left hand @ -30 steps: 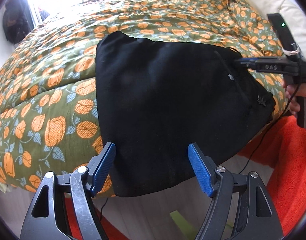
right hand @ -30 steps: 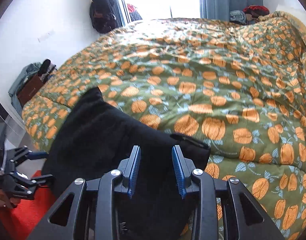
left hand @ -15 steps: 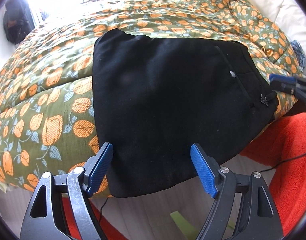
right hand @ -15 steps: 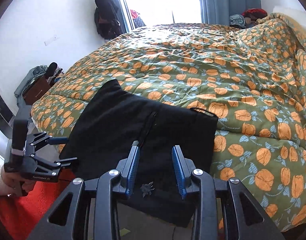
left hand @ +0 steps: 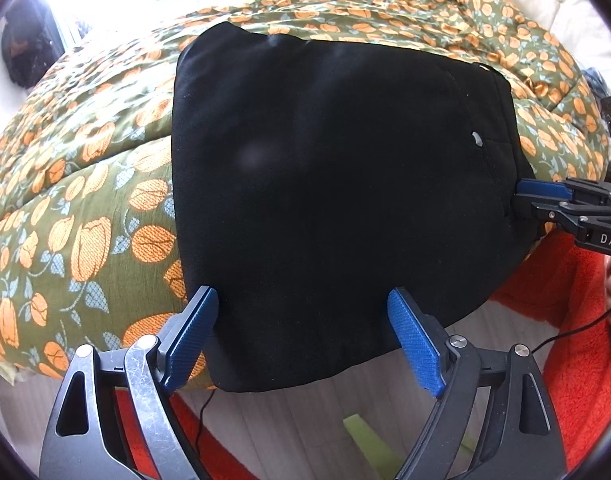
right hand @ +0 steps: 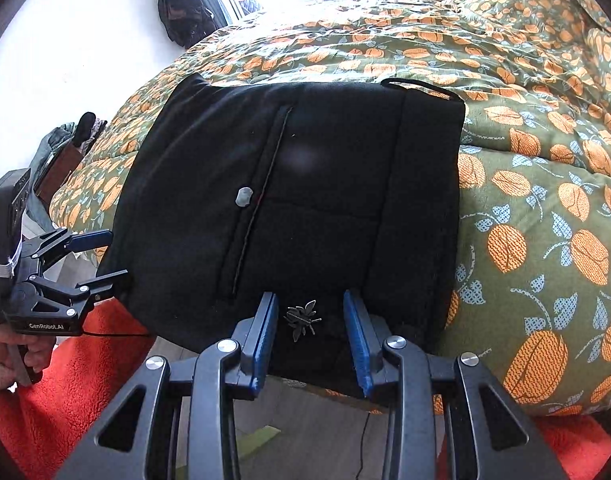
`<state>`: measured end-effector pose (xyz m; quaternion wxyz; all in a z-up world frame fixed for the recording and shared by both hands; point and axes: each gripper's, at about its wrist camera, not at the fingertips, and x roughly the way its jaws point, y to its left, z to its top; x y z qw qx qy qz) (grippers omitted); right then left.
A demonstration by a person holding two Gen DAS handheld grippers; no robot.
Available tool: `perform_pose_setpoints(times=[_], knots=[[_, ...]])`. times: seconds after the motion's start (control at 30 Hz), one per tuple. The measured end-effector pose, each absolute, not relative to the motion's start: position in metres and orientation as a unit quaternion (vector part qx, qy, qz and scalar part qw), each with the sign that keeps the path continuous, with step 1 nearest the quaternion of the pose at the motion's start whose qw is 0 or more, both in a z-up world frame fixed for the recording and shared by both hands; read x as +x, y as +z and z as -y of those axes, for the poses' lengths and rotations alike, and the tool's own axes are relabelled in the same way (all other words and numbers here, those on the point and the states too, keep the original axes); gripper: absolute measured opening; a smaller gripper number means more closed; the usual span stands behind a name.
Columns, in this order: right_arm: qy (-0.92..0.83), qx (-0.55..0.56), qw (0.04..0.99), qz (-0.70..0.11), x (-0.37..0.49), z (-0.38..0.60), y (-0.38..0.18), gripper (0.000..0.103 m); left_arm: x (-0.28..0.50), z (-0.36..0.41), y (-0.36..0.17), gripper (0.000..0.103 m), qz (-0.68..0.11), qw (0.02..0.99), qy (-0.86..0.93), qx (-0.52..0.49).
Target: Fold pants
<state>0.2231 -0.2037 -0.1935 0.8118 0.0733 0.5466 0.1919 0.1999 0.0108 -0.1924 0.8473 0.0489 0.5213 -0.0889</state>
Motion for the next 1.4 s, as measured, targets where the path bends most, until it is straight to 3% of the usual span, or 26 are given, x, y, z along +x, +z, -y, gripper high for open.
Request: perform_pose_setpoints(times=[1.4], knots=[[0.172,0.032,0.816,-0.552,0.223,0.191,-0.195,0.036,0.226,0.003,-0.211,0.096,-0.571,0.814,-0.087,0.063]])
